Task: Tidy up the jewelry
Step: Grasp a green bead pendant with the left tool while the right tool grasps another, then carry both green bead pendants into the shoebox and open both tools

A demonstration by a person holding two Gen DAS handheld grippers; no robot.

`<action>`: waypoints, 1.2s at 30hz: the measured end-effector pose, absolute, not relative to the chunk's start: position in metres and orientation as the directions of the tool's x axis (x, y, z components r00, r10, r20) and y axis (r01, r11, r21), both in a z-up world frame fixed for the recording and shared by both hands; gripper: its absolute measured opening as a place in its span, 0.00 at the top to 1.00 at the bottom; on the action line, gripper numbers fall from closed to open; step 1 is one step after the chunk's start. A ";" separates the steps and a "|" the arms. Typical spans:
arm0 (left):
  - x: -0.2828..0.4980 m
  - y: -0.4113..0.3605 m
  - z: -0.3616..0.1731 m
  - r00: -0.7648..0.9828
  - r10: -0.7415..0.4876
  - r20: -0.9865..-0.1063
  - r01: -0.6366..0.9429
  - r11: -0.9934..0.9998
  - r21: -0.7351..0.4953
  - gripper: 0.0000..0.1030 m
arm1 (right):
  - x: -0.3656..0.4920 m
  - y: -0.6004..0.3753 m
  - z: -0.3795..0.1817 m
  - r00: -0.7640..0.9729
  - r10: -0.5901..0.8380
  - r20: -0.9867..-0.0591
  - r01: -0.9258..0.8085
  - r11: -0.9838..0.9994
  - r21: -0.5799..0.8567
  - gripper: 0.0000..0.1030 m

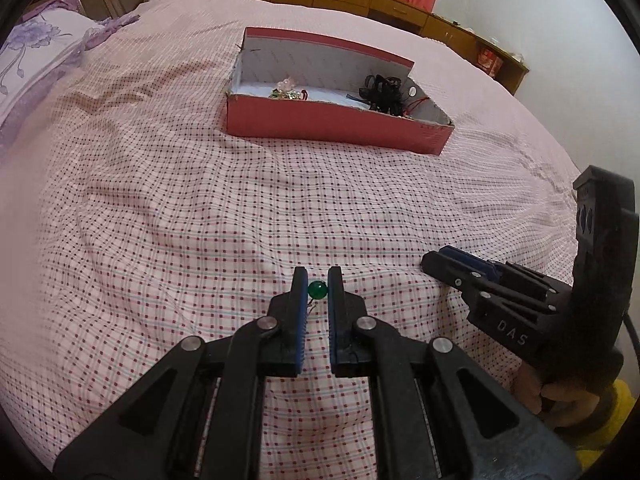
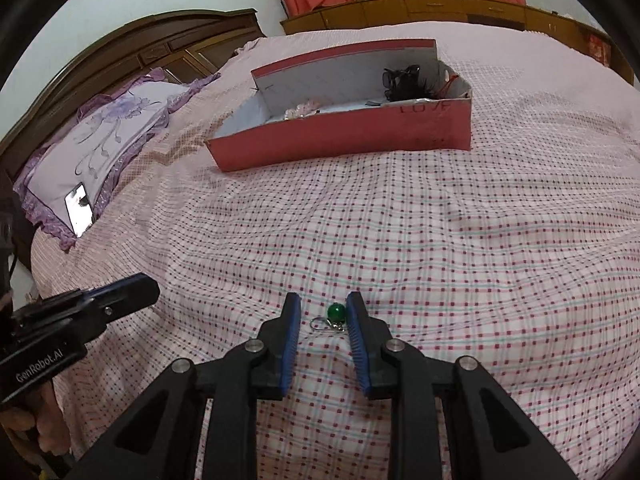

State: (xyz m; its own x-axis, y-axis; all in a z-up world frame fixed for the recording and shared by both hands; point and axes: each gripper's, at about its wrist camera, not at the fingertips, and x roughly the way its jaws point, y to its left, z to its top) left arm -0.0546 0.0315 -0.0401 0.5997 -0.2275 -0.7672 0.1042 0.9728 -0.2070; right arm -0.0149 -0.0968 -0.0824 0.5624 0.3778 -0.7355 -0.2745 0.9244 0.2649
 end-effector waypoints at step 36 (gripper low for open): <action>0.012 0.014 0.037 0.789 -0.225 -0.572 0.163 0.974 -0.159 0.99 | 0.015 -0.101 0.016 0.738 0.416 -0.532 -0.345 0.909 0.232 0.89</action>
State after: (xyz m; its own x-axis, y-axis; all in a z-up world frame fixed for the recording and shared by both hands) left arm 0.0120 0.0143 0.0370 0.7891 -0.2251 -0.5716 0.1627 0.9738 -0.1589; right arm 0.0146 -0.1007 0.0165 0.7381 0.4156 -0.5315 -0.3446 0.9095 0.2325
